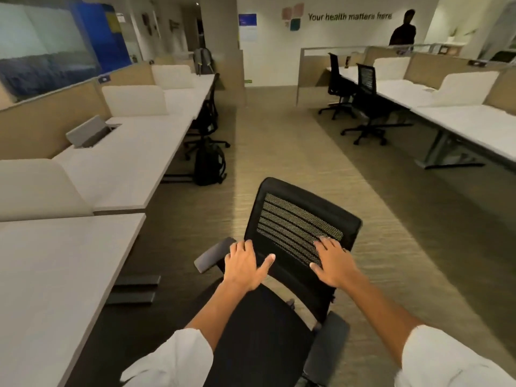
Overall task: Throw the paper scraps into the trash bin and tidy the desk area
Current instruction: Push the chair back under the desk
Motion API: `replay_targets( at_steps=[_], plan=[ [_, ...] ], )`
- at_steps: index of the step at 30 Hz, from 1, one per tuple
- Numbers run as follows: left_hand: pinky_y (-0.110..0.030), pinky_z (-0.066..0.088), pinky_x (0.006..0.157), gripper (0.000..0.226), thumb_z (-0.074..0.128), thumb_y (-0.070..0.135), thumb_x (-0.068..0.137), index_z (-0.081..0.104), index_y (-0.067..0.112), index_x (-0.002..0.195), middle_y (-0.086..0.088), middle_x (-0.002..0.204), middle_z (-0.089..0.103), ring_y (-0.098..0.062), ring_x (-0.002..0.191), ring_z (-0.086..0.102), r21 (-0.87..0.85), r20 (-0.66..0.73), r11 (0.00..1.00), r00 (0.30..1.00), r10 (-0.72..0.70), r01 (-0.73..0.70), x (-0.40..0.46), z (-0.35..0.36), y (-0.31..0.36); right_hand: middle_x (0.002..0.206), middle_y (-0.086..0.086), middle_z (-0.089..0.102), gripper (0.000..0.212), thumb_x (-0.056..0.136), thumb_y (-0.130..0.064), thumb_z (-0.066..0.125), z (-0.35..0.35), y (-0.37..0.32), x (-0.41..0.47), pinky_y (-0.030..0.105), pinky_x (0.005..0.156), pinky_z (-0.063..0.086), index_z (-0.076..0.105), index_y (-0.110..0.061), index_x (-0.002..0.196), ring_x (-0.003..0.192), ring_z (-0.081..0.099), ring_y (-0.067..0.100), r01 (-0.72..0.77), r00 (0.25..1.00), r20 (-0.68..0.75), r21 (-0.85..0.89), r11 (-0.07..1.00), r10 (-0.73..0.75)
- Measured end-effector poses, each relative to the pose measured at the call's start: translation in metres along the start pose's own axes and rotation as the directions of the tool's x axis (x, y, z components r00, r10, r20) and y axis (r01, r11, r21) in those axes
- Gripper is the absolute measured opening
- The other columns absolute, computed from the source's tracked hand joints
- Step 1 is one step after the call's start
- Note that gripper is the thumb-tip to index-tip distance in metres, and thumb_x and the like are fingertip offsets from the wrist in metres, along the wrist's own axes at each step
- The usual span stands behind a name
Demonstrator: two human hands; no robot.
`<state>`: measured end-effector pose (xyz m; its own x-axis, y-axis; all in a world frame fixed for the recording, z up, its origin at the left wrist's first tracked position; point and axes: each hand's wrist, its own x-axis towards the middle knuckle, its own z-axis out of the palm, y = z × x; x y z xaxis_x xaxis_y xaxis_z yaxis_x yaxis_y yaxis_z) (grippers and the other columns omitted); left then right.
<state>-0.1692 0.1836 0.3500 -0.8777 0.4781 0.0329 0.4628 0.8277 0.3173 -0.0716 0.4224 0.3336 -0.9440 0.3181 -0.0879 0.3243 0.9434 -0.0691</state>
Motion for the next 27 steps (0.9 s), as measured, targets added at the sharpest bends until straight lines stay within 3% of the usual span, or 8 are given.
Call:
replay_targets(
  at_steps=[7,14,21,27],
  plan=[
    [-0.053,0.036,0.109,0.091,0.029,0.077,0.085,0.036,0.008,0.144,-0.012,0.15,0.04,-0.032,0.14,0.033,-0.033,0.056,0.991,0.99,0.13,-0.129,0.03,0.018,0.03,0.163,0.005,0.023,0.069,0.097,-0.054,0.043,0.009,0.033,-0.015,0.051,0.116,0.033,0.028,-0.018,0.153,0.15,0.017,0.027,-0.085,0.996,0.005,-0.016,0.996,0.085],
    [-0.052,0.037,0.109,0.1,0.02,0.085,0.078,0.038,0.01,0.141,-0.011,0.149,0.042,-0.031,0.139,0.033,-0.092,0.024,0.981,0.985,0.172,-0.169,0.069,0.016,0.075,0.164,0.006,0.019,0.069,0.097,-0.051,0.044,0.0,0.045,0.014,0.05,0.117,0.03,0.026,-0.017,0.154,0.152,0.012,0.026,-0.058,0.998,-0.007,-0.054,0.997,0.057],
    [-0.053,0.038,0.107,0.1,0.024,0.086,0.077,0.04,0.009,0.139,-0.013,0.147,0.043,-0.032,0.137,0.035,-0.131,0.016,0.987,0.996,0.091,-0.088,0.12,0.027,0.116,0.165,0.011,0.015,0.068,0.094,-0.045,0.051,-0.009,0.079,0.085,0.064,0.118,0.011,0.03,-0.016,0.152,0.153,0.003,0.03,0.041,0.999,-0.018,-0.176,0.984,-0.045],
    [-0.055,0.034,0.11,0.097,0.031,0.081,0.083,0.034,0.007,0.145,-0.015,0.152,0.037,-0.034,0.141,0.028,-0.178,0.079,0.978,0.992,-0.098,0.111,0.171,0.057,0.161,0.165,0.013,0.012,0.073,0.089,-0.048,0.055,-0.023,0.142,0.164,0.068,0.115,0.012,0.03,-0.017,0.151,0.152,0.002,0.038,0.096,0.995,-0.008,-0.183,0.978,-0.099]
  ],
)
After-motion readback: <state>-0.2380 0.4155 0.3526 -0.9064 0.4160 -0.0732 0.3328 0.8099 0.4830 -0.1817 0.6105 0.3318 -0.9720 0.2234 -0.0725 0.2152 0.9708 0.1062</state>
